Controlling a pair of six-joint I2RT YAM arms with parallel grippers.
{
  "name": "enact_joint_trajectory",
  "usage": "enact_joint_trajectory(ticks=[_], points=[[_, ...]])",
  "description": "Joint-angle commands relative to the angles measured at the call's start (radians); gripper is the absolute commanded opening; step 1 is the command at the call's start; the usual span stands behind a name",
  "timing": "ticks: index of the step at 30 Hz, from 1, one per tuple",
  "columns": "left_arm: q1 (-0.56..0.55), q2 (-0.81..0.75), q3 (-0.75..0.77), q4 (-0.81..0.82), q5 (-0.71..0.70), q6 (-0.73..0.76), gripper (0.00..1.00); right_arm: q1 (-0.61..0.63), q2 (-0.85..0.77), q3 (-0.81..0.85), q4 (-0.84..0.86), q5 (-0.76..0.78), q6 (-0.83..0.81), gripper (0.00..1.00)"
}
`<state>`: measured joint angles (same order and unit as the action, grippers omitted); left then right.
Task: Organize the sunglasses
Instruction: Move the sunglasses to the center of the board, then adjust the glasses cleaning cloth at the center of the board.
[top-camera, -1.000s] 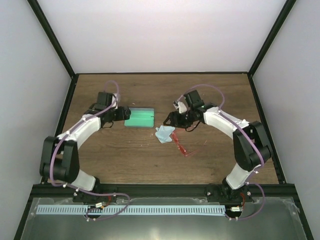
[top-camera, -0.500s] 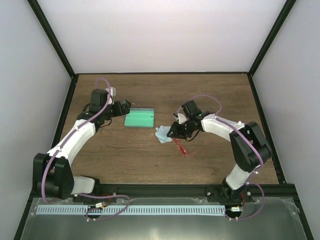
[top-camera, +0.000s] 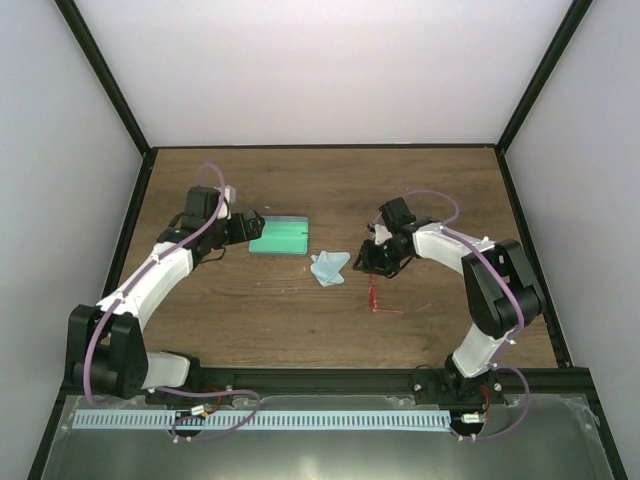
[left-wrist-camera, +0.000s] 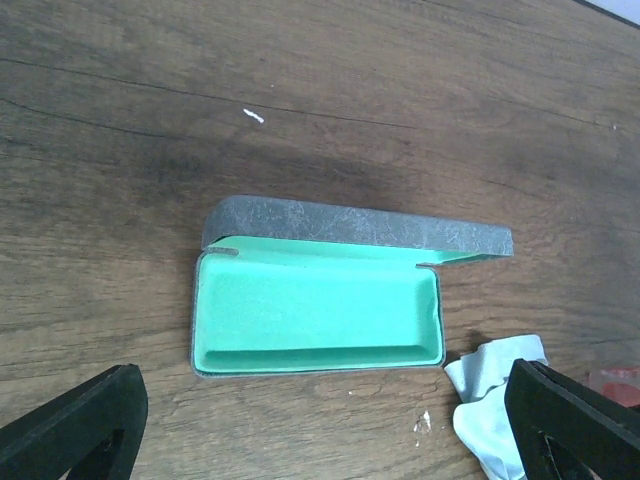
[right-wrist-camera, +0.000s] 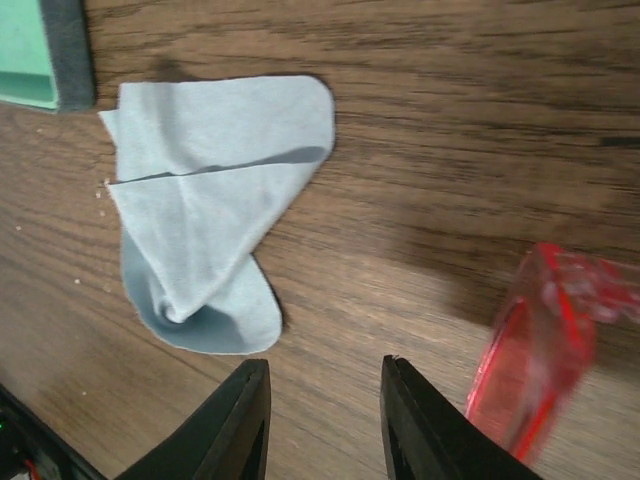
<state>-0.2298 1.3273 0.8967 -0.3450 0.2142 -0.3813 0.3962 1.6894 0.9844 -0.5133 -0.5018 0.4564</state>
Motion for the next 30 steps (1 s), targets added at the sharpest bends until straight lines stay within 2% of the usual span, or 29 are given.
enact_joint_trajectory(ticks=[1,6,9,13,19,30], points=[[-0.004,-0.018,-0.009,-0.016,0.009,0.02,1.0,-0.018,-0.006,0.043,-0.053,0.07,-0.03,0.32],[-0.009,-0.036,-0.022,-0.014,0.045,0.038,1.0,0.003,-0.033,0.059,-0.018,0.045,-0.023,0.38],[-0.013,-0.044,-0.035,-0.014,0.057,0.037,1.0,0.072,-0.007,0.121,-0.059,0.145,-0.009,0.4],[-0.018,-0.061,-0.046,-0.028,0.056,0.03,1.0,0.127,0.041,0.152,-0.089,0.252,0.029,0.4],[-0.019,-0.107,-0.069,-0.06,-0.009,0.023,1.0,0.209,0.09,0.181,-0.108,0.331,0.043,0.4],[-0.018,-0.144,-0.107,-0.095,-0.01,0.028,1.0,0.286,0.19,0.21,-0.102,0.354,0.062,0.36]])
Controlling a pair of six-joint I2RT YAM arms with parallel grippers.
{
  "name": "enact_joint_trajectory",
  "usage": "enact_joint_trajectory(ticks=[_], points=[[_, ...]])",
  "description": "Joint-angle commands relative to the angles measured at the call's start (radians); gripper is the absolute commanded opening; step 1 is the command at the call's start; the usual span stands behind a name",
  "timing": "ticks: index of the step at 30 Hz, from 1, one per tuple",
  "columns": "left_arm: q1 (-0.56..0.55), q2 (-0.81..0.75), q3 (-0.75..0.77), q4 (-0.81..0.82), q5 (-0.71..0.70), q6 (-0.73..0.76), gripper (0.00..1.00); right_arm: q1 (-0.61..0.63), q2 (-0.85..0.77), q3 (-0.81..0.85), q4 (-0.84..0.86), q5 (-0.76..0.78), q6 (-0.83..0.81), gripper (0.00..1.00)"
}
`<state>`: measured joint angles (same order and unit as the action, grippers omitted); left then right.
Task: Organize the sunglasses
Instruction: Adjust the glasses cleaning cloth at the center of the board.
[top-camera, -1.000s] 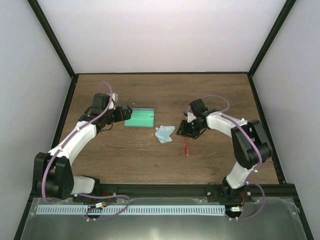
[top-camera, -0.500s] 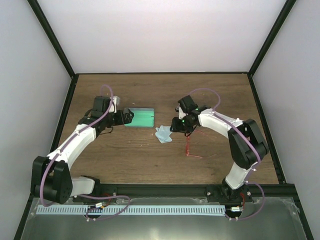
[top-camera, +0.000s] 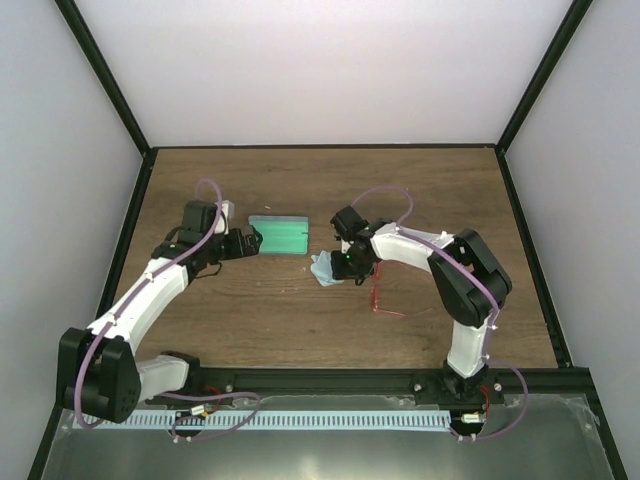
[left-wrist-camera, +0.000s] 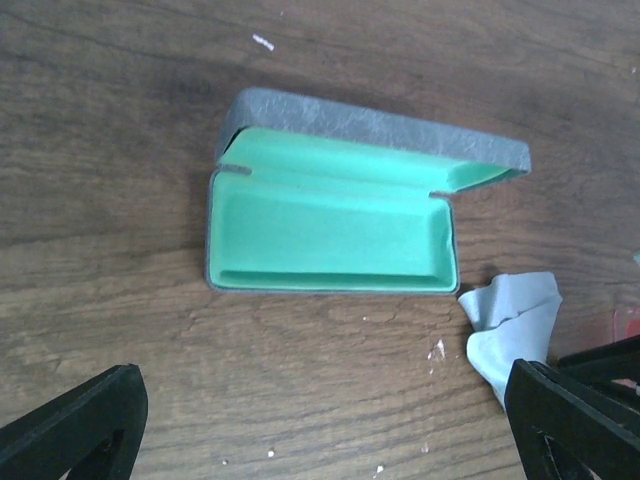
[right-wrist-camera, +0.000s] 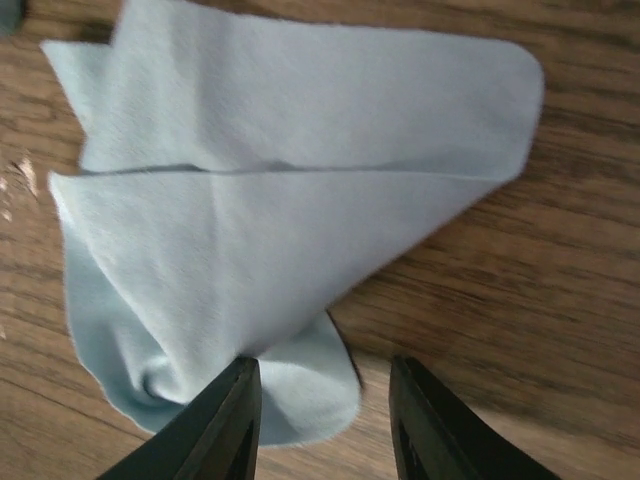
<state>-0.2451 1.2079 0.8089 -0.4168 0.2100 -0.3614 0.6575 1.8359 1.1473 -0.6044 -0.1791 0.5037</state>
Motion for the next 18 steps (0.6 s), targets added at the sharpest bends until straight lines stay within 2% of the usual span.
enact_joint_trajectory(ticks=[1,6,12,15,18], points=[[-0.003,-0.026,-0.021,-0.027,-0.007,0.011,1.0,0.026,0.05,0.055,-0.014,0.033,0.015,0.35],[-0.003,-0.037,-0.026,-0.045,-0.018,0.021,1.0,0.037,0.076,0.095,-0.058,0.067,0.013,0.29],[-0.003,-0.059,-0.053,-0.046,-0.025,0.016,1.0,0.085,0.075,0.095,-0.104,0.095,0.034,0.16],[-0.003,-0.073,-0.066,-0.043,-0.021,0.009,1.0,0.113,0.062,0.083,-0.114,0.1,0.05,0.16],[-0.003,-0.084,-0.083,-0.039,-0.014,0.006,1.0,0.128,0.056,0.06,-0.107,0.093,0.061,0.21]])
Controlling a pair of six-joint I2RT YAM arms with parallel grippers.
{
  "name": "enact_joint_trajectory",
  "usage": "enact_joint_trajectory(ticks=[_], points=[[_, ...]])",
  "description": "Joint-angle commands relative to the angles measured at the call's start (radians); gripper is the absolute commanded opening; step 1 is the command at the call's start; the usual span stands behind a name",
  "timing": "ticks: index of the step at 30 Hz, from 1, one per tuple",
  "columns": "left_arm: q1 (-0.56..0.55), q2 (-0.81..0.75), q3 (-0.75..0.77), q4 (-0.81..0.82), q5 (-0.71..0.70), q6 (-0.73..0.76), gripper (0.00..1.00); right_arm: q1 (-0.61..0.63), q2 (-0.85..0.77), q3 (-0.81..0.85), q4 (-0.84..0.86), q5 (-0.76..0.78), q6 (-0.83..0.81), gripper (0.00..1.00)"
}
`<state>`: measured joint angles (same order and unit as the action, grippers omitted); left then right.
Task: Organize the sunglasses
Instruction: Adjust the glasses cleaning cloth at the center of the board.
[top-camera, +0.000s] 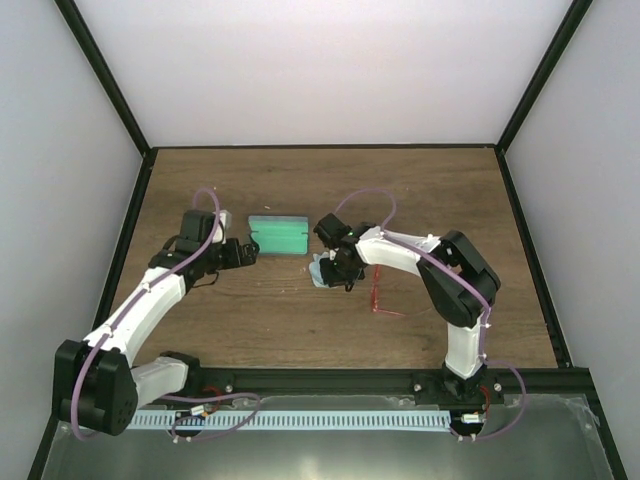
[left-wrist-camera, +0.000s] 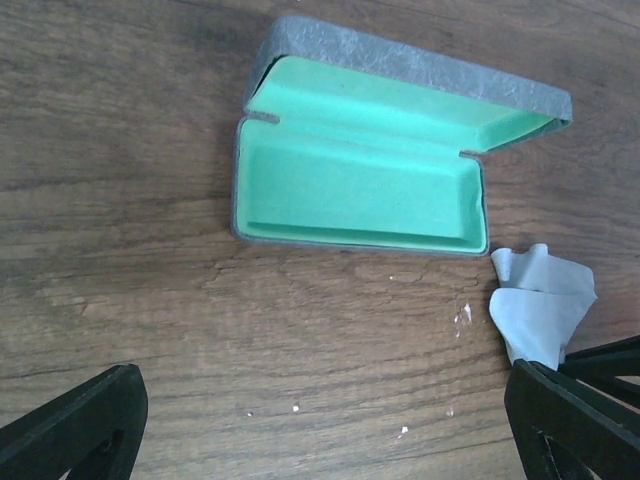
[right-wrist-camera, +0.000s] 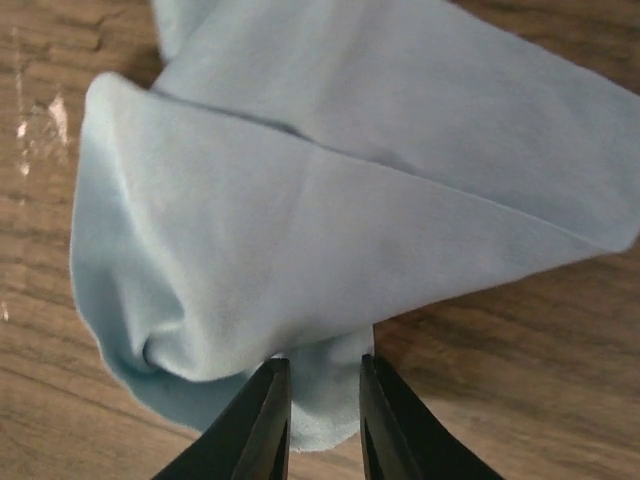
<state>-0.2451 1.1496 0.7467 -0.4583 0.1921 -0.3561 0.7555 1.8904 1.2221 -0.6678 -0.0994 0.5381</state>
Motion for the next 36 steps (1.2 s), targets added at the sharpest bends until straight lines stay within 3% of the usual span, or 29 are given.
enact_joint_trajectory(ticks=[1,6,21,28,34,36], points=[[-0.003,-0.027,-0.027,0.001,0.008,0.0,1.0,0.03,0.002,-0.022,-0.039,0.01,0.028,0.17],[-0.003,-0.039,-0.031,-0.02,-0.002,0.008,1.0,0.03,-0.005,-0.027,-0.055,0.025,0.035,0.01],[-0.003,-0.067,0.004,-0.035,0.007,-0.022,1.0,0.029,-0.151,0.172,-0.259,0.066,0.021,0.01],[-0.003,-0.04,0.045,-0.054,0.02,0.008,1.0,0.05,-0.119,0.397,-0.378,0.086,0.048,0.01],[-0.003,0.008,0.112,-0.095,0.016,0.042,1.0,0.217,0.052,0.782,-0.625,0.193,0.021,0.01],[-0.003,0.003,0.129,-0.122,0.013,0.076,1.0,0.229,0.051,0.78,-0.619,0.193,0.053,0.01]])
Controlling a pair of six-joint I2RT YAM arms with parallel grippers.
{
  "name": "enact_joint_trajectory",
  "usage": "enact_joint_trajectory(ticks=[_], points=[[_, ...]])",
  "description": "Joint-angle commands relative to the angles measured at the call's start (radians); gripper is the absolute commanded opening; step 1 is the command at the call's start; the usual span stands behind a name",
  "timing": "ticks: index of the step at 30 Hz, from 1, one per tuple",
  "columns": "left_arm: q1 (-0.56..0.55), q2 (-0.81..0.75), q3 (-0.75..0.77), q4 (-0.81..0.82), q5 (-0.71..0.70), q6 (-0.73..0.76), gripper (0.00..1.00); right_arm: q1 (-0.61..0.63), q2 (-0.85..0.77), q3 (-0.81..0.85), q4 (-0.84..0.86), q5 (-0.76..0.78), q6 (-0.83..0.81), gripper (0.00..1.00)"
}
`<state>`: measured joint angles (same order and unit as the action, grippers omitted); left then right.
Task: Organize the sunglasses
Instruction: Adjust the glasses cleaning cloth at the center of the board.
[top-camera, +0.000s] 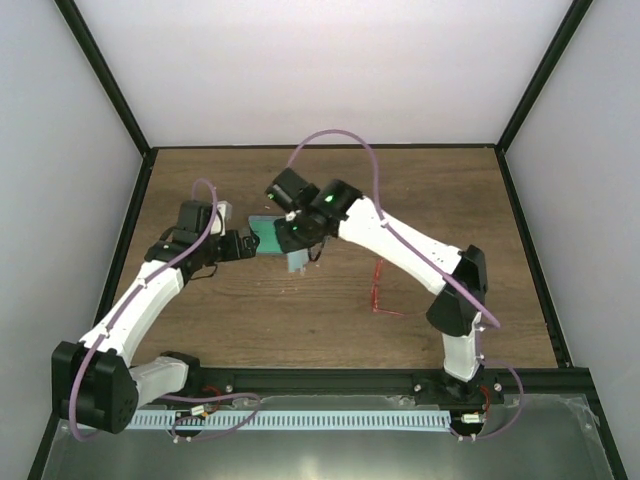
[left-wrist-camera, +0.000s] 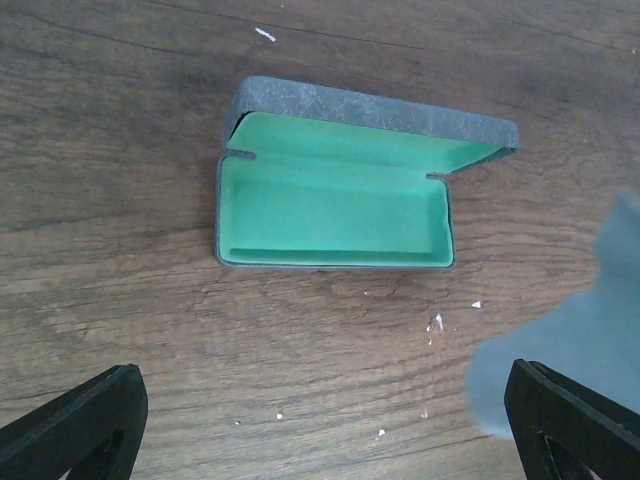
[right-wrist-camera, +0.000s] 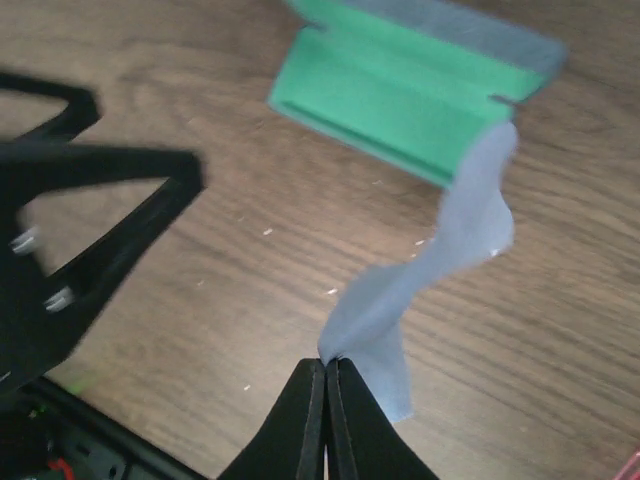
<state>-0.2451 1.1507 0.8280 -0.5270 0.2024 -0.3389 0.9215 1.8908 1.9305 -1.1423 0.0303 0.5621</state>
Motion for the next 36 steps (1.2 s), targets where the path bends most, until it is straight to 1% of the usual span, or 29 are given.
enact_joint_trajectory(ticks=[1,4,6,9,12,15,18,21,24,27,32,36], points=[[-0.003,-0.005,0.045,-0.057,-0.009,0.073,1.0,0.06,0.034,0.051,-0.128,0.062,0.049,0.01],[-0.002,-0.02,0.034,-0.062,-0.018,0.09,1.0,0.052,0.002,0.001,-0.092,0.047,0.081,0.01],[-0.002,-0.031,0.015,-0.046,0.01,0.092,1.0,0.052,-0.001,-0.033,-0.086,0.047,0.101,0.01],[-0.002,-0.032,0.008,-0.031,0.019,0.104,1.0,0.048,-0.037,-0.172,-0.032,0.055,0.13,0.01],[-0.002,0.0,0.031,-0.036,0.048,0.113,1.0,0.026,-0.086,-0.345,0.07,0.018,0.152,0.01],[-0.003,0.03,0.054,-0.052,0.078,0.106,1.0,0.005,-0.116,-0.484,0.127,0.0,0.182,0.01],[-0.003,0.025,0.057,-0.063,0.083,0.102,1.0,-0.008,-0.135,-0.576,0.159,-0.01,0.194,0.01],[-0.003,0.006,0.028,-0.05,0.09,0.096,1.0,-0.016,-0.138,-0.625,0.168,-0.009,0.201,0.01],[-0.003,-0.001,0.006,-0.04,0.096,0.086,1.0,-0.016,-0.152,-0.625,0.166,-0.009,0.203,0.01],[-0.003,-0.013,-0.019,-0.021,0.102,0.066,1.0,-0.013,-0.176,-0.57,0.16,-0.028,0.195,0.01],[-0.003,-0.021,-0.02,-0.012,0.084,0.052,1.0,0.045,-0.148,-0.39,0.139,-0.076,0.182,0.01],[-0.002,-0.015,0.0,-0.037,0.003,0.024,1.0,0.12,-0.09,-0.252,0.141,-0.123,0.198,0.01]])
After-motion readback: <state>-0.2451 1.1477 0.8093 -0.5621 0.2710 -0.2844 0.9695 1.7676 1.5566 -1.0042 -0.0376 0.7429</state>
